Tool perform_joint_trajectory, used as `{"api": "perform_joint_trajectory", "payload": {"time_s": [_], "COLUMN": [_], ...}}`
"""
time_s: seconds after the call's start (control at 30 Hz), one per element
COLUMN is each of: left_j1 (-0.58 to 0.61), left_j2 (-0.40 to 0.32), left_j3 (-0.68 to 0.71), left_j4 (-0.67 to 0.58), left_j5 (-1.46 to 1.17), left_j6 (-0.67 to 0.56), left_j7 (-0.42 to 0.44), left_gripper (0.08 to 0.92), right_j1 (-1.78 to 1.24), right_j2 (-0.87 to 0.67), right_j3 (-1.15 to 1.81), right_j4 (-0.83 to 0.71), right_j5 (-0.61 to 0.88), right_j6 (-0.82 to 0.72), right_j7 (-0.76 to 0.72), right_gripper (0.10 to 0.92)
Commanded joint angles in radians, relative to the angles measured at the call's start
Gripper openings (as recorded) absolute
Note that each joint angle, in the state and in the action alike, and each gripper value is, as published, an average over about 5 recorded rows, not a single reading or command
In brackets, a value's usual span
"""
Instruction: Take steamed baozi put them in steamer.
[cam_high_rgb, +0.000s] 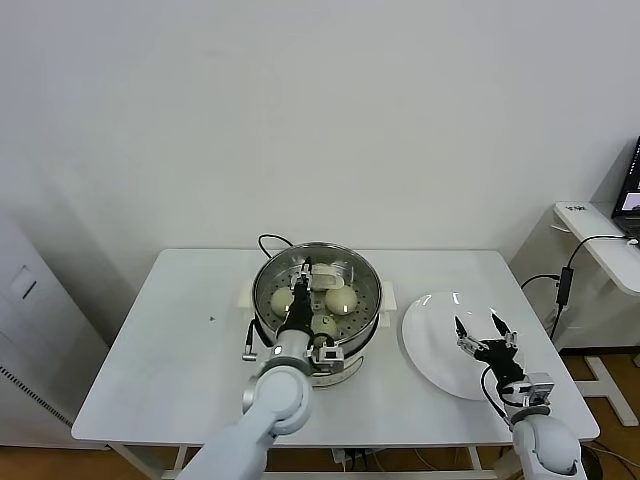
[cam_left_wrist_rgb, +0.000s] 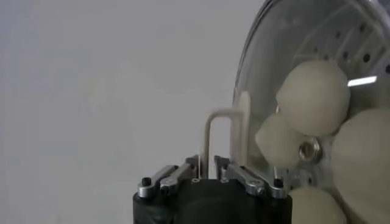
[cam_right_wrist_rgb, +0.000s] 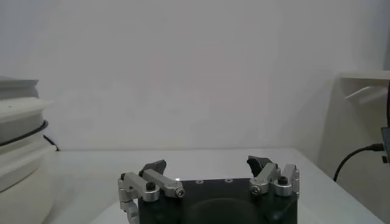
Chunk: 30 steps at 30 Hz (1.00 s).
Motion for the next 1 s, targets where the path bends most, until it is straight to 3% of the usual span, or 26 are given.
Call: {"api": "perform_joint_trajectory", "payload": {"time_s": [0.03,0.13,0.23,0.37,0.47,0.7,1.0], "left_j1": [0.072,0.096,0.113,0.116,0.131,0.209,0.251], "left_j2": [0.116,0.149,0.181,0.233,0.245,0.224,0.226], "left_j3": [-0.027,-0.072,-0.158,-0.3,-0.44,-0.664,-0.656], "left_j4": [-0.373,-0.473,-0.522,-0.518,-0.491,-0.31,0.023], "left_j5": [-0.402,-0.654,-1.011,-1.549,-1.789,-1.853,-1.712], "left_j6": [-0.056,-0.098,-0.159,-0.194,-0.194,-0.242,-0.335], "left_j7": [0.147,0.163,0.124,-0.018,-0.123,-0.2,-0.17], "left_gripper": [0.436,0.523,0.61,0.722,0.792,0.822,0.823], "right_j1": [0.002,0.004,0.003,0.003,0.007,0.009,-0.015], "right_j2": [0.002,0.002,0.001,0.001,0.0,-0.006,0.002], "right_j3": [0.02,0.021,0.022,0.017,0.007,-0.001,0.042], "right_j4": [-0.002,0.0,0.005,0.01,0.012,0.052,0.088], "right_j5": [-0.011,-0.008,0.001,0.017,0.028,0.063,0.005], "right_j6": [0.001,0.0,-0.008,-0.03,-0.015,-0.024,-0.048], "right_j7": [-0.006,-0.005,-0.003,0.024,0.046,0.076,0.067], "right_gripper": [0.823,0.823,0.823,0.823,0.823,0.823,0.823]}}
